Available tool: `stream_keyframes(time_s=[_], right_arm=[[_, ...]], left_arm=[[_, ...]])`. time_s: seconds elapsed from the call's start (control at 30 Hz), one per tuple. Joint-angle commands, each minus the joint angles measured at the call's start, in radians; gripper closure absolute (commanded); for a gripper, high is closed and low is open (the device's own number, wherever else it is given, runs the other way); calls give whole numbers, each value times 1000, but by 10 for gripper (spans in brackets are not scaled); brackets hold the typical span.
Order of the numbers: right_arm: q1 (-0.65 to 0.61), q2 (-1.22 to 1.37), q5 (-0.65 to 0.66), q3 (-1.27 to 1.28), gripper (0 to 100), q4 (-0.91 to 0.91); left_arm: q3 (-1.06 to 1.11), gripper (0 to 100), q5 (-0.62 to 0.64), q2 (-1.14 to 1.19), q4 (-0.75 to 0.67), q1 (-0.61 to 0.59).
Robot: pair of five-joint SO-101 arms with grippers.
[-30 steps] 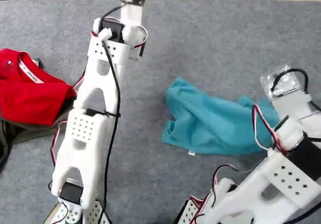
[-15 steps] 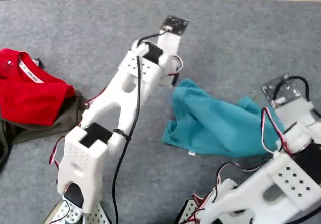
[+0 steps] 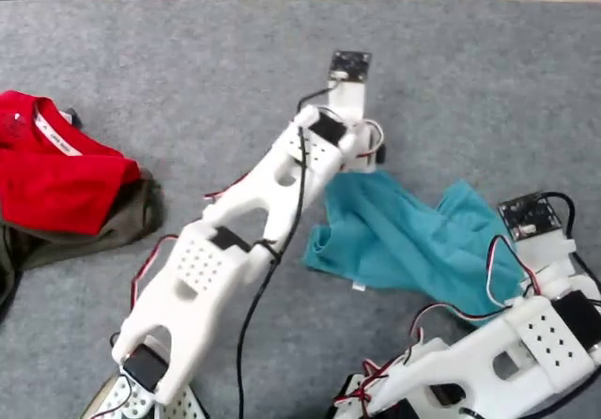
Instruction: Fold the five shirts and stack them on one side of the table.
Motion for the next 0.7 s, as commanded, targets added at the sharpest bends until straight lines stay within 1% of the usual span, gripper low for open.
stream_keyframes(time_s=[0.0,0.03,0.1,0.2,0.23,0.37,0.5,0.6,0.67], right_arm=[[15,-18,11,-1,984,-25],[15,-18,11,-1,984,-25],[15,-18,11,-1,984,-25],[15,-18,8,1,984,-25],[15,-18,8,1,984,-25],[14,-18,6,-1,984,-25],[8,-19,6,-22,984,-21],[-28,-42,5,-79,981,11],[-64,-79,5,-134,935,72]], left_arm=[[-127,756,11,80,2,-15],[-159,770,18,106,18,-19],[-246,832,29,133,78,-28],[-344,953,-9,170,167,-31],[-372,978,-18,184,195,-30],[-458,971,-25,209,308,-28],[-576,970,-26,204,482,-30],[-779,971,-28,204,620,-47],[-931,971,-31,204,694,-65]])
